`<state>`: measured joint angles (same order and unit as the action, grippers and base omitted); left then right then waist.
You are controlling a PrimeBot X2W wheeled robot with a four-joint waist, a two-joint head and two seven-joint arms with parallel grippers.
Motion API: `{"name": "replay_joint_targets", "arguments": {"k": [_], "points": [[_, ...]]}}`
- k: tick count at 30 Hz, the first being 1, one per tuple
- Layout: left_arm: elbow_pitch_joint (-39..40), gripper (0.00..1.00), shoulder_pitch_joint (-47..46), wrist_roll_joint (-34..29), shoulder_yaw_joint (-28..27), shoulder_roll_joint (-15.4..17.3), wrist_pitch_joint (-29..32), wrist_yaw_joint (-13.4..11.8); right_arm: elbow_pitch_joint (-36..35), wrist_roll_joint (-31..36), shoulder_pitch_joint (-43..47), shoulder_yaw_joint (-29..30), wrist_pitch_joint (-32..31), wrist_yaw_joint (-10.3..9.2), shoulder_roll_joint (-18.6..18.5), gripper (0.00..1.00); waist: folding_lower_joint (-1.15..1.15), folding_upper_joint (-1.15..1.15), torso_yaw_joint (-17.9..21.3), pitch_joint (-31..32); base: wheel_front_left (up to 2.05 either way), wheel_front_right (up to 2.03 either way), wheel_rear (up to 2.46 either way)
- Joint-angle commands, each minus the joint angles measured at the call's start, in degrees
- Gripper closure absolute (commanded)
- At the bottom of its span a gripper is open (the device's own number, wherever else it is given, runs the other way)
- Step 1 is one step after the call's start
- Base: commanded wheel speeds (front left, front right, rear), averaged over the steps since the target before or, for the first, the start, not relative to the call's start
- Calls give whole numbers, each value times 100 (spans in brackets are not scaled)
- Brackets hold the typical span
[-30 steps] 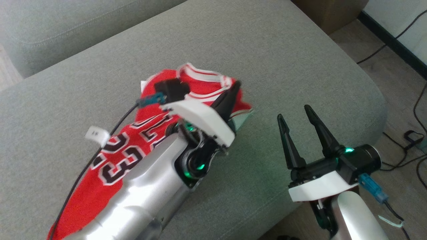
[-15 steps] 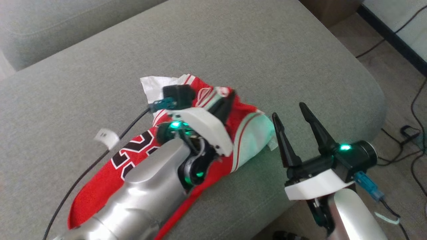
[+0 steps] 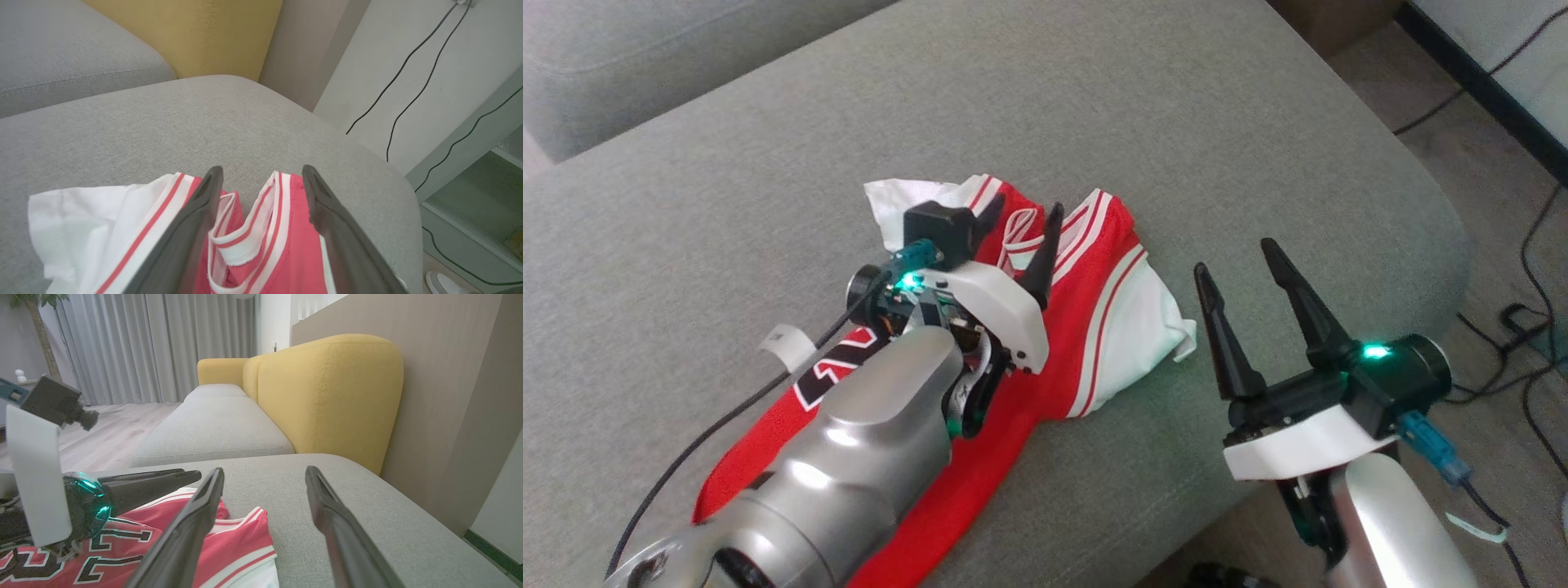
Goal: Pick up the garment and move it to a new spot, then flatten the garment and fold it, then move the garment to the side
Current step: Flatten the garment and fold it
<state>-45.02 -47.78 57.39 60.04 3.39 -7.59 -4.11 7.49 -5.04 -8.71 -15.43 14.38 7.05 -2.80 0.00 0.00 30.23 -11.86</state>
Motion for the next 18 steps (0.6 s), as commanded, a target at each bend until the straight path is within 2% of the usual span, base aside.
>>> {"name": "replay_joint_targets", "arguments": {"k": [1,6,10,14,18], "points": [[112,0,-204,-40,-84,18,-4,19,-184,-30,-91,-73,62,44,-8,0,0,0,-54,48,0,0,0],[328,0,-20,-150,18,312,-77,-16,-209,0,14,66,62,44,-8,0,0,0,-285,198,0,0,0],[757,0,241,-204,11,865,-37,-281,-234,57,109,178,62,44,-8,0,0,0,-484,309,0,0,0],[1259,0,578,-163,29,1504,285,-572,-261,106,187,248,62,44,-8,0,0,0,-668,362,0,0,0],[1808,0,833,-47,13,1972,586,-746,-276,146,205,286,62,44,-8,0,0,0,-828,325,0,0,0]]}}
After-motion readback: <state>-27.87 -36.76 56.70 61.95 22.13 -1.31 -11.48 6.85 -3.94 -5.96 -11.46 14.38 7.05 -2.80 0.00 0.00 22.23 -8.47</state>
